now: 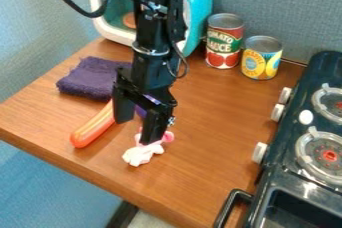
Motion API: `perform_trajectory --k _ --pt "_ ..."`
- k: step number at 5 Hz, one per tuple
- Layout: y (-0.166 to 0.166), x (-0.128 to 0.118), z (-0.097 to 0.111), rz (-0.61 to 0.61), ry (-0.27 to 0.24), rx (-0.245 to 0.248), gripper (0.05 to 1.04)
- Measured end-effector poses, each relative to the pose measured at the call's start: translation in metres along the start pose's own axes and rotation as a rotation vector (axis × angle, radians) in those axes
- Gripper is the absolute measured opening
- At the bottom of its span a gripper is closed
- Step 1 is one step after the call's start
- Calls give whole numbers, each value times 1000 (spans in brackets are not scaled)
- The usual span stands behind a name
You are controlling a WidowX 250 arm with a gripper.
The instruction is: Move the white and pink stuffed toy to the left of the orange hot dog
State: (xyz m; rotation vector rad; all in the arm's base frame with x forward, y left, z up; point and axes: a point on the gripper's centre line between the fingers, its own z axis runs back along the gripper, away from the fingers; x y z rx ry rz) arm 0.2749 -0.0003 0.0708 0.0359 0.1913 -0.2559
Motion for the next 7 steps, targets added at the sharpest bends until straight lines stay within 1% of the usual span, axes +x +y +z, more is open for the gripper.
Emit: perform_trajectory --k 1,2,3,4,5,6,7 --pt "4 2 -16 19 69 11 1001" --pt "6 6 -31 26 123 12 1001" --pt "7 10 -37 43 131 11 1001" --pt "7 18 -39 71 76 13 949" --pt "6 12 -55 127 57 -17 671" --pt "10 8 -52 192 13 -19 393" --pt "9 5 -47 212 6 -18 303"
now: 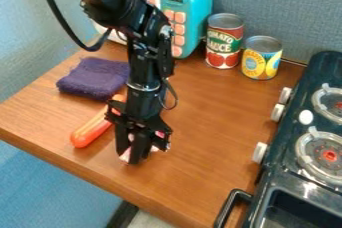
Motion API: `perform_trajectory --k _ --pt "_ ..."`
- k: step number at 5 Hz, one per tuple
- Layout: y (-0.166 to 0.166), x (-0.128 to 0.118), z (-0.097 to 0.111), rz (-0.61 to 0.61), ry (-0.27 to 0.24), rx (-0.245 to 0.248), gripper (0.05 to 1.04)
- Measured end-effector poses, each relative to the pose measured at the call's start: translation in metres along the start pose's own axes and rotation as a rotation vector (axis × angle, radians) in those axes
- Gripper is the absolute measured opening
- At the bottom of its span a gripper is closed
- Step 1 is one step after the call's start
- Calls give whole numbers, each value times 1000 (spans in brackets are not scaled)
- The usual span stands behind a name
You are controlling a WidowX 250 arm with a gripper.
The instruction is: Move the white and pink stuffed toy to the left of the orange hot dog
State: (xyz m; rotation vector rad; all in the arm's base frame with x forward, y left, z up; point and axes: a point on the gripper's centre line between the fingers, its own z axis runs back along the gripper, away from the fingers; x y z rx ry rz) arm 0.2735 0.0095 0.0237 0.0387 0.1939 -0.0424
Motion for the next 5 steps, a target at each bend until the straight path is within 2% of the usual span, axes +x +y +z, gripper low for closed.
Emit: perform_trajectory --k 1,2,3,4,5 --pt "0 -7 28 2 -40 -2 272" --pt "1 -15 77 -14 -110 -2 272" --pt "26 -25 103 63 -78 -41 272" --pt "73 -33 92 229 67 -45 272" --pt "107 -28 76 289 107 -87 272"
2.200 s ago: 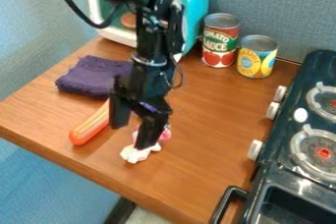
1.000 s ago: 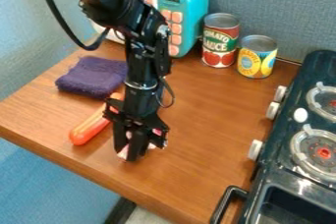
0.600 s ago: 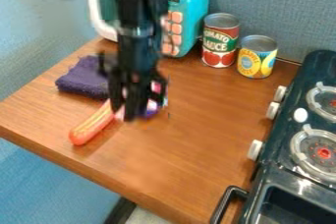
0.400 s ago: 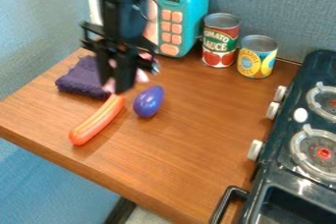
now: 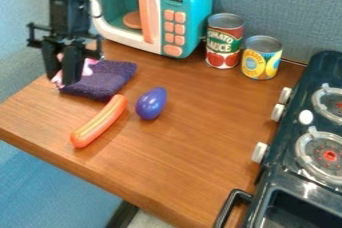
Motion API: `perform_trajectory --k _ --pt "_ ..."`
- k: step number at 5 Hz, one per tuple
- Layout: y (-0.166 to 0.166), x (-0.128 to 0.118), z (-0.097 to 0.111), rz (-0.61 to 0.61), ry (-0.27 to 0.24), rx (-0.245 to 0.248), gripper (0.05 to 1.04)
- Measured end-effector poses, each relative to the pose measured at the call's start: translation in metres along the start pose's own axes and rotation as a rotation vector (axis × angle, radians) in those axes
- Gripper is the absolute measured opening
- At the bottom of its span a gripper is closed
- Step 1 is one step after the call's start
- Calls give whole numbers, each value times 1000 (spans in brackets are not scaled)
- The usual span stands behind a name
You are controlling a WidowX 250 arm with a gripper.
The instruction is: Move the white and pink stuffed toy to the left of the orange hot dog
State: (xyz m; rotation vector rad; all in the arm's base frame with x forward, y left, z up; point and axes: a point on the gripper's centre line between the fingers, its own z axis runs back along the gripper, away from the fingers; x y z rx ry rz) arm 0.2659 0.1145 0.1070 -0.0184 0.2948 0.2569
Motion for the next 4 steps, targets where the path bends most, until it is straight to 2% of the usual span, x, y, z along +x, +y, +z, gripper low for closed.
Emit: perform_trajectory --k 1,2,3,4 --pt "26 10 -8 53 14 -33 272" --pt "50 14 -26 124 72 -22 272" --pt "56 19 -43 147 101 -18 272" --pt "50 29 -60 128 84 -63 272"
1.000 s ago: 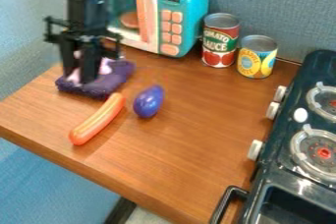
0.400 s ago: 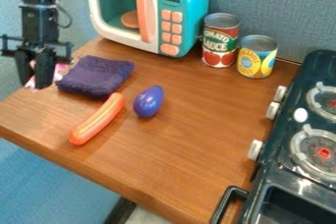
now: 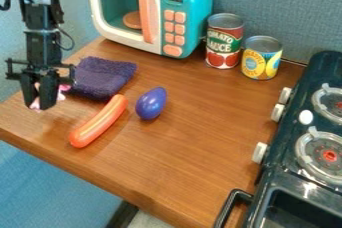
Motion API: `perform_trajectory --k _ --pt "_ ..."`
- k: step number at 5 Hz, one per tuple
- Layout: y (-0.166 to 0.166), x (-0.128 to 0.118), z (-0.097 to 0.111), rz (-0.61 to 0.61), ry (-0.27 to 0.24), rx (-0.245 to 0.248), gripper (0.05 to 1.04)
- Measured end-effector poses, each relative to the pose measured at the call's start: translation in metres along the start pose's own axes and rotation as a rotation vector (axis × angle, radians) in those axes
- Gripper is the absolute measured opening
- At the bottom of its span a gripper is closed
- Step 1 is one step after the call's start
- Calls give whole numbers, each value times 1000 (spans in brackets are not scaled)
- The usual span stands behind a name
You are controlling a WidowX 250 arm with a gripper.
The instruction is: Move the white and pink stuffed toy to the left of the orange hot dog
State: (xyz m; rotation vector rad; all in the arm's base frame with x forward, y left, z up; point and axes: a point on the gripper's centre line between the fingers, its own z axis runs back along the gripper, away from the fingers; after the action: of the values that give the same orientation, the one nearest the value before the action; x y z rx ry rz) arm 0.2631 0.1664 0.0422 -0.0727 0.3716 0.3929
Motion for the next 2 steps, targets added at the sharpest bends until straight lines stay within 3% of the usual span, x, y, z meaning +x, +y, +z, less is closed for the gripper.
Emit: perform_trajectory --k 2 --pt "-8 14 -19 5 -41 -44 313"
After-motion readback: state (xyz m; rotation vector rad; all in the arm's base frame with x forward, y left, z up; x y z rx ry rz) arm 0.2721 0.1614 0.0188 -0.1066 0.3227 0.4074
